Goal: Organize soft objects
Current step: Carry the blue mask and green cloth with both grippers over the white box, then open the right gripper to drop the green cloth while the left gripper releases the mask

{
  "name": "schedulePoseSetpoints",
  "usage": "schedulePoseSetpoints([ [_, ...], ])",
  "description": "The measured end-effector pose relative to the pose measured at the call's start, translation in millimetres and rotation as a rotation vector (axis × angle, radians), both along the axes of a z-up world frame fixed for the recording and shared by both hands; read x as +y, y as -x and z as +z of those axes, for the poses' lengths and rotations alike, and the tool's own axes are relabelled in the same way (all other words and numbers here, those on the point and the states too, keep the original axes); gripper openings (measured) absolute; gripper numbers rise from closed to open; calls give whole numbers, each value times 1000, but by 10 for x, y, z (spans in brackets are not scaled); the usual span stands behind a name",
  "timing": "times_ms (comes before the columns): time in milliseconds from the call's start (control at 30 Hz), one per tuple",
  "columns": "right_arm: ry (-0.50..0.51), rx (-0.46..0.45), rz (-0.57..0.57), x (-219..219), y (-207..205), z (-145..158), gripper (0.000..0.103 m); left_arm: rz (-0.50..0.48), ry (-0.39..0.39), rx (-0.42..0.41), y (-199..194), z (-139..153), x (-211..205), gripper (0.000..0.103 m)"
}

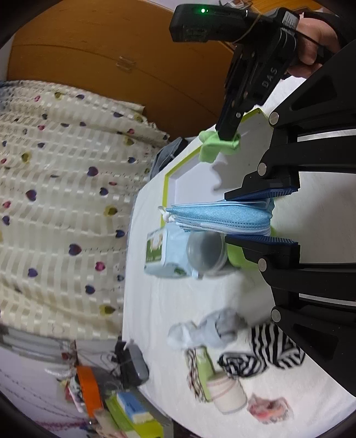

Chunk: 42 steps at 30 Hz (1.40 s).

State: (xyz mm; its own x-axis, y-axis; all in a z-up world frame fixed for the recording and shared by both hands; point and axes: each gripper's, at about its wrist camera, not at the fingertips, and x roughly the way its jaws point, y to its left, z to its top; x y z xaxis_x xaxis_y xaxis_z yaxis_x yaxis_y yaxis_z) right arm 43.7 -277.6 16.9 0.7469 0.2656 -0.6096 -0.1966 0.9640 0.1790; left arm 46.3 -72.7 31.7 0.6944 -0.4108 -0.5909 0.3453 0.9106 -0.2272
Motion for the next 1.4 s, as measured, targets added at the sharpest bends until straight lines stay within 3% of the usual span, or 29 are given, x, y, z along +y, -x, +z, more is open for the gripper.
schedulePoseSetpoints([
  [433,6,70,-44,-299,-275,-268,12,-103,-31,83,-331,-257,-615,22],
  [867,18,110,-39,-375,-388,-371,13,-128,-56,131,-567,-459,-853,22],
  [967,31,117,-50,-392,-375,-381,26,-124,-66,140,-593,-497,-876,23],
  [1033,42,112,-66,-414,-352,-367,44,-120,-69,143,-602,-512,-887,24],
  [1067,44,108,-71,-419,-339,-355,46,-118,-69,142,-603,-511,-888,25],
  [1400,58,75,-104,-460,-145,-215,47,-128,-54,115,-491,-402,-862,32],
])
